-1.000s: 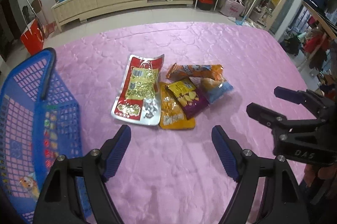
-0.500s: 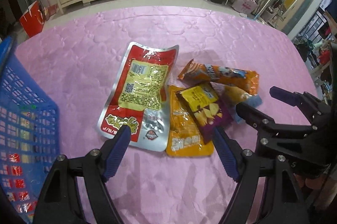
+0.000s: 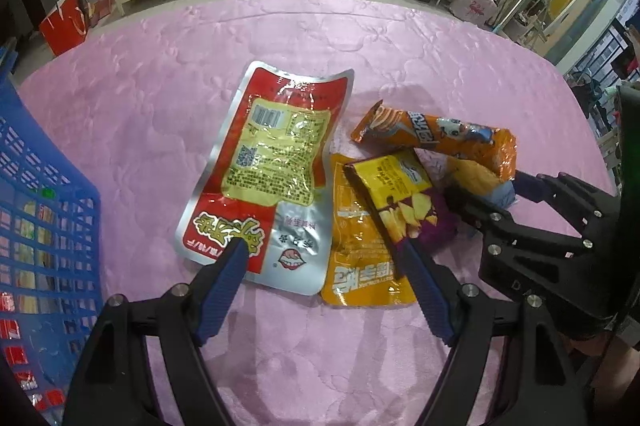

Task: Organize snacks
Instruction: 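Grasp the round cake bag with the right tool while the left tool grasps the purple chip bag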

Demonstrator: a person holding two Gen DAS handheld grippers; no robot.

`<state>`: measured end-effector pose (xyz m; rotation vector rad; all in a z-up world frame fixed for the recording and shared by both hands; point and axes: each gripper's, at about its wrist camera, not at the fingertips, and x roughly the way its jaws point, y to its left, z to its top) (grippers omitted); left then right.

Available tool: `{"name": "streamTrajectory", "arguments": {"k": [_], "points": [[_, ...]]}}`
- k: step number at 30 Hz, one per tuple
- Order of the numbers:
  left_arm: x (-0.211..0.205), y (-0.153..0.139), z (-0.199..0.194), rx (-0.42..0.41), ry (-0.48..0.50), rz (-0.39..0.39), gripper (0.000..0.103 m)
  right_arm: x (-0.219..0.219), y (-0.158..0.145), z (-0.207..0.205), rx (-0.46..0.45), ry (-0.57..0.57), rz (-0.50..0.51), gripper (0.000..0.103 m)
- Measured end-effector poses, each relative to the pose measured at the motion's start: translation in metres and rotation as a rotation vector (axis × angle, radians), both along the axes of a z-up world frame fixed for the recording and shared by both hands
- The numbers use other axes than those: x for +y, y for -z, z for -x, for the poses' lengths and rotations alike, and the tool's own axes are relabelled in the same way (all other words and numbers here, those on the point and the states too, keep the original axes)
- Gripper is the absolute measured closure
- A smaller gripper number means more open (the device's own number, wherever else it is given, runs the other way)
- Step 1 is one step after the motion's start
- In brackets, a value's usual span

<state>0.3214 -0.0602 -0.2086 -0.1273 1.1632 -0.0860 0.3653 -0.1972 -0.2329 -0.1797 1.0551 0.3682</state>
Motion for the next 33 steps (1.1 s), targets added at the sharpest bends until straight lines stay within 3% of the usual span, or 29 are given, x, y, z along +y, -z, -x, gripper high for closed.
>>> {"name": "streamTrajectory", "arguments": {"k": [10, 21, 33], "points": [[-0.02, -0.008, 0.003, 0.007, 0.015, -0.037, 0.026, -0.016, -0.003, 0.028, 0.082, -0.06, -0.082, 0.045], [-0.052, -0.003, -0.019, 0.025, 0.069, -0.118, 0.026, -0.058, -0.03, 0.033, 0.007, 0.037, -0.096, 0.045], [-0.074, 0.02, -0.056, 0.05, 0.071, -0.228, 0.026, -0.067, -0.025, 0.009, 0.011, 0.069, -0.086, 0.045]]}}
